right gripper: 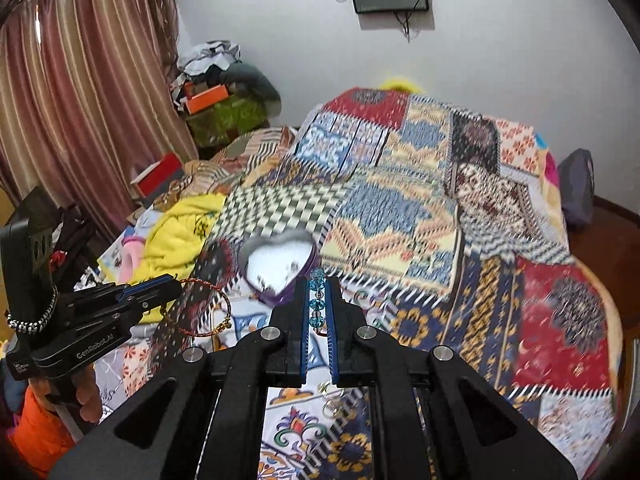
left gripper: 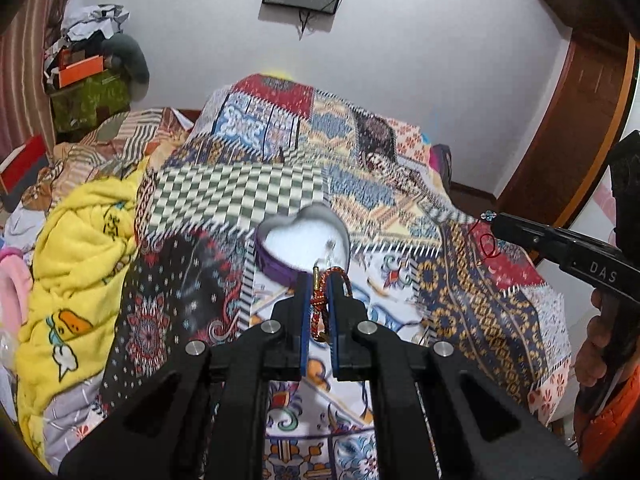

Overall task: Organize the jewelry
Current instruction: 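Carry both bracelets up to the heart tin with both grippers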

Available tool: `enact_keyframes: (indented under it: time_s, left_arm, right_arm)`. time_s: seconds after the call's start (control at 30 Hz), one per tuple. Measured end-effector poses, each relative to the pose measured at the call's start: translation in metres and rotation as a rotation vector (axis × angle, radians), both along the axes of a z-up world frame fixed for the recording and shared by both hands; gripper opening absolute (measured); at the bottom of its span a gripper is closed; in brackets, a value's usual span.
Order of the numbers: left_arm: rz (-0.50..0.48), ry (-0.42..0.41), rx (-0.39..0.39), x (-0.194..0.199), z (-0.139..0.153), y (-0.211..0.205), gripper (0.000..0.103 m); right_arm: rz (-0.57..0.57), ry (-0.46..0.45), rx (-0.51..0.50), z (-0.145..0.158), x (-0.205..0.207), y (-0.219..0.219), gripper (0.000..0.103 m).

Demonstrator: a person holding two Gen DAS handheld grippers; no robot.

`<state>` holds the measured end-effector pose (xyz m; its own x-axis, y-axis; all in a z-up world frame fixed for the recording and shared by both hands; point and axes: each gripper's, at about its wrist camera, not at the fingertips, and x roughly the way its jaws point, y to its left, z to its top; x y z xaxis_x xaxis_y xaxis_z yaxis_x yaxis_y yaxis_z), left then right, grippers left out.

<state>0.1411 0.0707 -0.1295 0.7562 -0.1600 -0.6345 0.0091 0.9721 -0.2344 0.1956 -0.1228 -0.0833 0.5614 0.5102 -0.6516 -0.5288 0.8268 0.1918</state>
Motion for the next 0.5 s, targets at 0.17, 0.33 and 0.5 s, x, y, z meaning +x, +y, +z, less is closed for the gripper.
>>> enact_keyframes:
  time_s: [0.17,0.33,0.5]
  left_arm:
    - [0.004,-0.040,0.025,0.012,0.015,0.000,0.006]
    - [0.015,-0.066,0.033,0.024,0.025,0.003,0.006]
    - [0.032,-0.079,0.038,0.036,0.027,0.008,0.006]
  right_arm:
    - [-0.006,-0.025,0.006,0.010,0.005,0.003,0.007]
    - [0.004,-0.039,0.018,0.013,0.013,0.014,0.007]
    - [0.023,-0.044,0.027,0.014,0.023,0.028,0.007]
